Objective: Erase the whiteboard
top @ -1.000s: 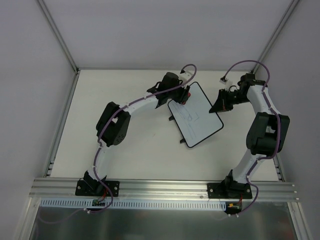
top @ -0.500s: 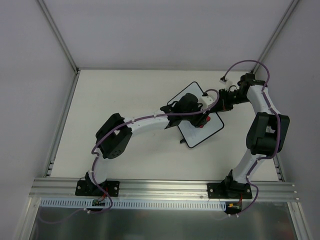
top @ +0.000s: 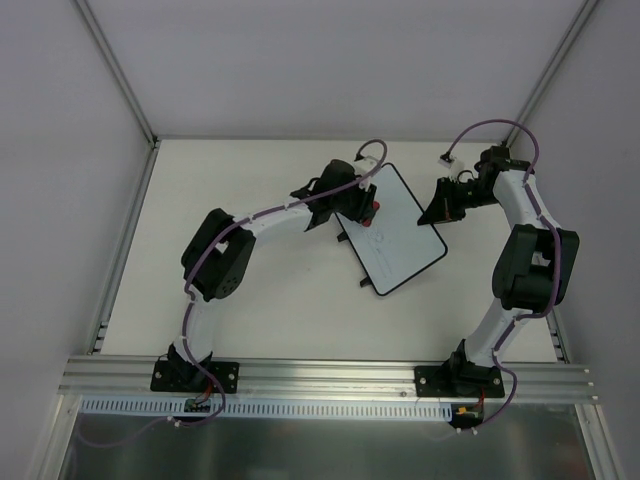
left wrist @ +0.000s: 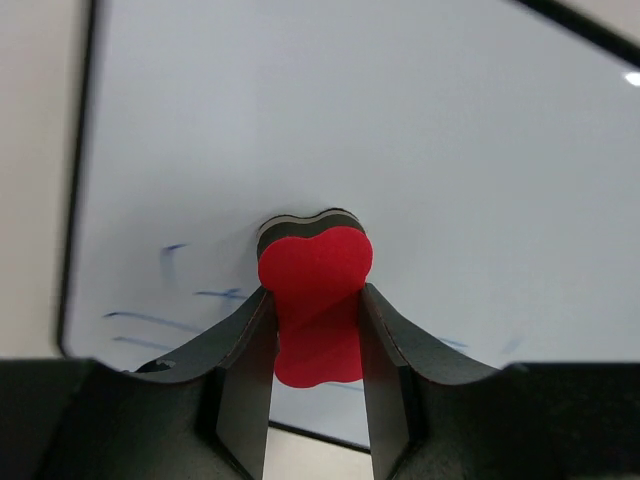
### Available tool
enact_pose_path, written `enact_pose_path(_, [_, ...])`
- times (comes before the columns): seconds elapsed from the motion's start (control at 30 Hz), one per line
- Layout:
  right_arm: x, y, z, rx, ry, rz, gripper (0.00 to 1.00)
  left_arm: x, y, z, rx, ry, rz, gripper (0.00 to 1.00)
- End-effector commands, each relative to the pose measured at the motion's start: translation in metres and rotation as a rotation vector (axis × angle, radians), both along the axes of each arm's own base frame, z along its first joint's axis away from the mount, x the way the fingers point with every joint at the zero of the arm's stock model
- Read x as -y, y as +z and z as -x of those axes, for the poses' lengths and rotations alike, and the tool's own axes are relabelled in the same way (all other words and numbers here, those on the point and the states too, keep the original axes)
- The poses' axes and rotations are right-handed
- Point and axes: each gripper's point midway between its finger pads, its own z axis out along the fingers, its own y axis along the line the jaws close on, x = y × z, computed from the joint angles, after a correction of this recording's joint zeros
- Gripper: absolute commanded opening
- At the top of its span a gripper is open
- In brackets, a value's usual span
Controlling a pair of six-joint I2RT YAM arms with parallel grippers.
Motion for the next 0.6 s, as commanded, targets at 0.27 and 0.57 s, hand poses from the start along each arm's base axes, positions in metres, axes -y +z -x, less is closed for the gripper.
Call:
enact_pose_path(0.27, [-0.008, -0.010, 0.013, 0.036, 0.113, 0.077, 0.00, -0.058, -0.062, -0.037, -0.160, 0.174, -0.068, 0.00])
enact_pose_path(0.57, [-0.009, -0.012, 0.012, 0.031, 0.114, 0.066, 0.00, -0.006, -0.059, 0.026, -0.160, 0.023, -0.072, 0.00])
